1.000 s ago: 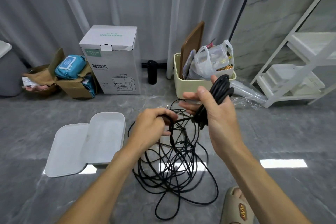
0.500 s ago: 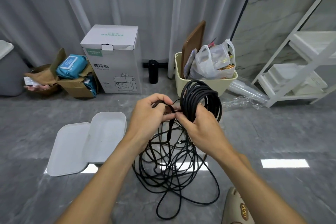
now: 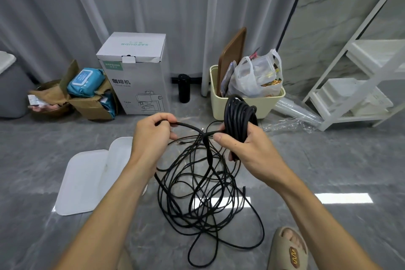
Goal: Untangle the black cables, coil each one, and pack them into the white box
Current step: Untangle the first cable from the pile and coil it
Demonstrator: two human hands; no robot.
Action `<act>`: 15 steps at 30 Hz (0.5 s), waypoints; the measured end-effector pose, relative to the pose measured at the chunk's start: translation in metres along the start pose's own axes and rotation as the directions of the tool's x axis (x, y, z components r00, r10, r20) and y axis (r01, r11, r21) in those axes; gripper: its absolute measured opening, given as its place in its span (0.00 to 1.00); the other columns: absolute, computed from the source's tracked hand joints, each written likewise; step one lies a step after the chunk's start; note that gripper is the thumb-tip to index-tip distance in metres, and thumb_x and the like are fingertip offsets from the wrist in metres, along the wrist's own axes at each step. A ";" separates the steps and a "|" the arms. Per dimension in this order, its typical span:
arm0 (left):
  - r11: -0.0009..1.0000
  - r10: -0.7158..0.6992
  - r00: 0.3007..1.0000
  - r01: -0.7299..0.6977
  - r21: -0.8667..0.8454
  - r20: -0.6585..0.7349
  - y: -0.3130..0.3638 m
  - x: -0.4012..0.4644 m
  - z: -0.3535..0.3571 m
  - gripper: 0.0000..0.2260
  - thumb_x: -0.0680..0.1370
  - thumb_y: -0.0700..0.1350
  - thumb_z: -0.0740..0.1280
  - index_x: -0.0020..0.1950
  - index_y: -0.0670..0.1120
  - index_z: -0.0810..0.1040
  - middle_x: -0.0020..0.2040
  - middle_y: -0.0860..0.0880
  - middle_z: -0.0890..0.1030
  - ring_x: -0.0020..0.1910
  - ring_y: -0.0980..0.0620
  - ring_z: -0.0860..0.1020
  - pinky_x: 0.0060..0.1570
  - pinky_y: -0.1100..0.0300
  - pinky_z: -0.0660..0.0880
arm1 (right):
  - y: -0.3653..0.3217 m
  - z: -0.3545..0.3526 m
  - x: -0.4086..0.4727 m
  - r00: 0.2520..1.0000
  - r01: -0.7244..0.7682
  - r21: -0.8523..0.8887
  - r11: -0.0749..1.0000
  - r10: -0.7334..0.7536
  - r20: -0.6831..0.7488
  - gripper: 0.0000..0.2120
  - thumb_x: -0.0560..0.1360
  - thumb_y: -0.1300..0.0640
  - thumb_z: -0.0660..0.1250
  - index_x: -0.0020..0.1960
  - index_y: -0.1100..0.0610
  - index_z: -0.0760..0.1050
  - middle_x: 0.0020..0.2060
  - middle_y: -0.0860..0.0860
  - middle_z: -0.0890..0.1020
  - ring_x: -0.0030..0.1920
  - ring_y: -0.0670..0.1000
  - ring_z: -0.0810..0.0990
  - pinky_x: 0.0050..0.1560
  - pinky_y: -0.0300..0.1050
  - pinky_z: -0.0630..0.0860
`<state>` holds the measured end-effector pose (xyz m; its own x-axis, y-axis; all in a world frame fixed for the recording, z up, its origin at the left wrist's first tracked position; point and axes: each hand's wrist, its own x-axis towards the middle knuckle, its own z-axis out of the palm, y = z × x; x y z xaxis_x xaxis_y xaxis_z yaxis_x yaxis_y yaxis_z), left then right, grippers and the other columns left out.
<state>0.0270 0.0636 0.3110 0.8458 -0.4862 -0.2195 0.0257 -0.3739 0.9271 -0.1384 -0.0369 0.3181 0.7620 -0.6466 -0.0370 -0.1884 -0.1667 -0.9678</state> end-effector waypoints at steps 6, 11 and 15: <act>0.934 0.251 0.964 -0.266 0.238 0.090 -0.007 -0.002 0.005 0.19 0.78 0.35 0.61 0.37 0.57 0.79 0.54 0.57 0.76 0.50 0.61 0.75 0.58 0.60 0.71 | -0.011 0.004 -0.003 0.996 -0.015 0.173 0.985 0.029 -0.079 0.04 0.76 0.59 0.71 0.47 0.58 0.77 0.32 0.47 0.76 0.30 0.50 0.75 0.30 0.39 0.73; 0.787 0.494 0.824 -0.559 0.259 0.278 -0.005 -0.028 0.020 0.12 0.77 0.38 0.66 0.49 0.54 0.81 0.60 0.60 0.72 0.63 0.64 0.68 0.66 0.63 0.61 | -0.015 0.003 0.000 0.989 -0.038 0.359 0.933 0.086 -0.117 0.03 0.77 0.60 0.69 0.45 0.57 0.76 0.29 0.43 0.74 0.28 0.50 0.73 0.31 0.43 0.71; 0.973 0.231 0.851 -0.189 -0.135 0.472 0.005 -0.042 0.020 0.14 0.82 0.41 0.56 0.53 0.49 0.81 0.48 0.51 0.85 0.49 0.57 0.82 0.53 0.63 0.76 | -0.013 -0.002 0.001 0.978 -0.051 0.380 0.924 0.123 -0.168 0.04 0.77 0.59 0.69 0.48 0.59 0.75 0.29 0.42 0.75 0.28 0.46 0.72 0.33 0.45 0.71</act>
<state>-0.0192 0.0664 0.3184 0.4738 -0.8729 -0.1162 -0.0628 -0.1652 0.9843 -0.1362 -0.0373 0.3310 0.6181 -0.7779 -0.1133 0.0223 0.1615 -0.9866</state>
